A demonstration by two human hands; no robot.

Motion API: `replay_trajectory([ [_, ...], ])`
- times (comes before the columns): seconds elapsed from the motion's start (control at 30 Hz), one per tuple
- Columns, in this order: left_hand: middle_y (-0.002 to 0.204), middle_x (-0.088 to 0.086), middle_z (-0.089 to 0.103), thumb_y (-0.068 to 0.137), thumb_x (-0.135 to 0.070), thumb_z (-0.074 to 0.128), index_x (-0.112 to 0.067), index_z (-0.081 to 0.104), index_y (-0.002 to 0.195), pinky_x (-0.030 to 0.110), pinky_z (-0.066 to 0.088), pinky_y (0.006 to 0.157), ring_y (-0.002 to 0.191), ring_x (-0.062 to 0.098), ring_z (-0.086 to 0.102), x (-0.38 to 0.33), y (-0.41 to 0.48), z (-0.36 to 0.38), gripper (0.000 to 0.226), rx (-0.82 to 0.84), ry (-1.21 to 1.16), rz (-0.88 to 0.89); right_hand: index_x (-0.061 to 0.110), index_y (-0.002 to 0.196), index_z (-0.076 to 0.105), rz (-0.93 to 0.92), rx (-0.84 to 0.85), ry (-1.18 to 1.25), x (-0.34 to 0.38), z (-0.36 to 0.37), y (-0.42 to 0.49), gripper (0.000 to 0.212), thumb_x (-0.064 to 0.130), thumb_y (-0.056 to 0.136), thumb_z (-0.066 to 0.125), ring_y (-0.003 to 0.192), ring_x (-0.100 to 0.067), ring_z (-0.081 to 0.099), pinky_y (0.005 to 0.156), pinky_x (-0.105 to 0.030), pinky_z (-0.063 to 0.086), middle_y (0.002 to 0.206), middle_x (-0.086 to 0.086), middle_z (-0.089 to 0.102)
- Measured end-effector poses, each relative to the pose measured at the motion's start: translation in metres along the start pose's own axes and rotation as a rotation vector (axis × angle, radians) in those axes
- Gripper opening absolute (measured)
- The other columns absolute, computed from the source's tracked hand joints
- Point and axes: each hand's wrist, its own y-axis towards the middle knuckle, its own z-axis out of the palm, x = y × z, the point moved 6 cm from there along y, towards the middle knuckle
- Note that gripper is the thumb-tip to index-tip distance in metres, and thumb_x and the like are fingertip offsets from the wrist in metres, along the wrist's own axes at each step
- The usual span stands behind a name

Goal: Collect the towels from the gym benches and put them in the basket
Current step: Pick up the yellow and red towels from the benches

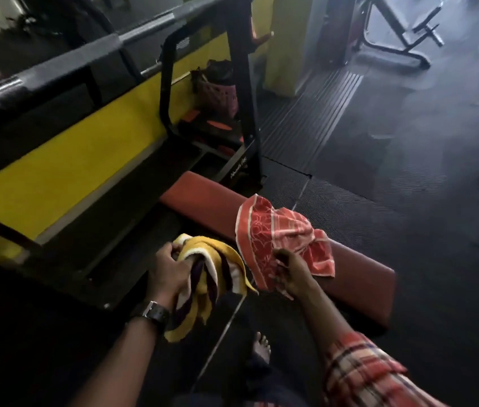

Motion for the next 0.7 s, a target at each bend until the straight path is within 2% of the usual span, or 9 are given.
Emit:
replay_trajectory([
  [0.07,0.075,-0.013,0.064,0.074,-0.025,0.076,-0.026,0.060,0.082,0.022,0.040,0.055,0.069,0.002,0.059,-0.010,0.025,0.022,0.017,0.016,-0.014,-0.012,0.011,0.098,0.058,0.026,-0.002,0.045,0.021,0.003,0.034,0.016,0.025,0.094,0.054,0.058,-0.016,0.049,0.043,-0.024,0.042,0.073,-0.004,0.051],
  [0.13,0.077,-0.011,0.063,0.075,-0.022,0.076,-0.025,0.060,0.083,0.024,0.041,0.061,0.070,0.003,0.058,-0.016,0.048,0.046,0.018,0.038,-0.013,-0.034,0.012,0.111,0.058,0.040,-0.034,0.050,0.034,0.005,0.062,0.022,0.026,0.095,0.051,0.077,-0.018,0.057,0.054,-0.031,0.050,0.090,-0.005,0.060],
  [0.2,0.081,-0.005,0.065,0.075,-0.018,0.076,-0.022,0.061,0.084,0.026,0.043,0.069,0.074,0.013,0.060,-0.018,0.067,0.067,0.018,0.067,-0.007,-0.074,0.013,0.112,0.059,0.059,-0.057,0.043,0.038,0.003,0.089,0.021,0.025,0.096,0.050,0.089,-0.020,0.059,0.067,-0.039,0.050,0.100,-0.003,0.062],
  [0.3,0.086,0.004,0.067,0.075,-0.016,0.077,-0.016,0.062,0.087,0.029,0.045,0.072,0.079,0.022,0.062,-0.013,0.099,0.096,0.019,0.127,0.016,-0.130,0.010,0.108,0.058,0.133,-0.108,0.009,0.041,-0.003,0.129,0.021,0.024,0.097,0.048,0.081,-0.020,0.057,0.063,-0.039,0.051,0.092,-0.005,0.060],
  [0.37,0.084,0.003,0.066,0.074,-0.017,0.078,-0.017,0.062,0.087,0.028,0.045,0.068,0.079,0.023,0.062,-0.005,0.117,0.108,0.020,0.174,0.045,-0.164,0.009,0.096,0.059,0.167,-0.163,-0.007,0.036,-0.012,0.148,0.016,0.021,0.097,0.049,0.072,-0.019,0.056,0.062,-0.037,0.052,0.081,-0.006,0.058],
  [0.43,0.082,0.001,0.066,0.075,-0.015,0.078,-0.017,0.061,0.087,0.027,0.044,0.065,0.078,0.022,0.062,0.002,0.137,0.119,0.021,0.228,0.067,-0.180,0.010,0.085,0.058,0.195,-0.220,-0.015,0.030,-0.021,0.163,0.017,0.021,0.097,0.051,0.056,-0.017,0.054,0.050,-0.030,0.048,0.070,-0.005,0.054],
  [0.47,0.083,0.002,0.066,0.075,-0.014,0.078,-0.016,0.062,0.088,0.027,0.046,0.066,0.079,0.022,0.062,0.005,0.146,0.122,0.021,0.243,0.075,-0.185,0.010,0.087,0.058,0.211,-0.235,-0.032,0.028,-0.023,0.170,0.017,0.023,0.096,0.053,0.055,-0.018,0.054,0.050,-0.029,0.047,0.069,-0.005,0.054],
  [0.57,0.084,0.002,0.066,0.075,-0.014,0.079,-0.017,0.062,0.089,0.028,0.046,0.066,0.075,0.017,0.060,0.013,0.173,0.130,0.022,0.247,0.114,-0.191,0.009,0.109,0.061,0.265,-0.286,-0.097,0.019,-0.031,0.198,0.022,0.025,0.093,0.059,0.077,-0.025,0.055,0.069,-0.039,0.050,0.081,-0.009,0.055],
  [0.7,0.084,-0.001,0.064,0.074,-0.016,0.078,-0.015,0.062,0.094,0.027,0.040,0.064,0.076,0.016,0.059,0.021,0.191,0.127,0.025,0.210,0.146,-0.234,0.008,0.118,0.060,0.339,-0.250,-0.053,0.014,-0.022,0.223,0.028,0.017,0.091,0.059,0.091,-0.029,0.054,0.076,-0.043,0.050,0.099,-0.015,0.056],
])
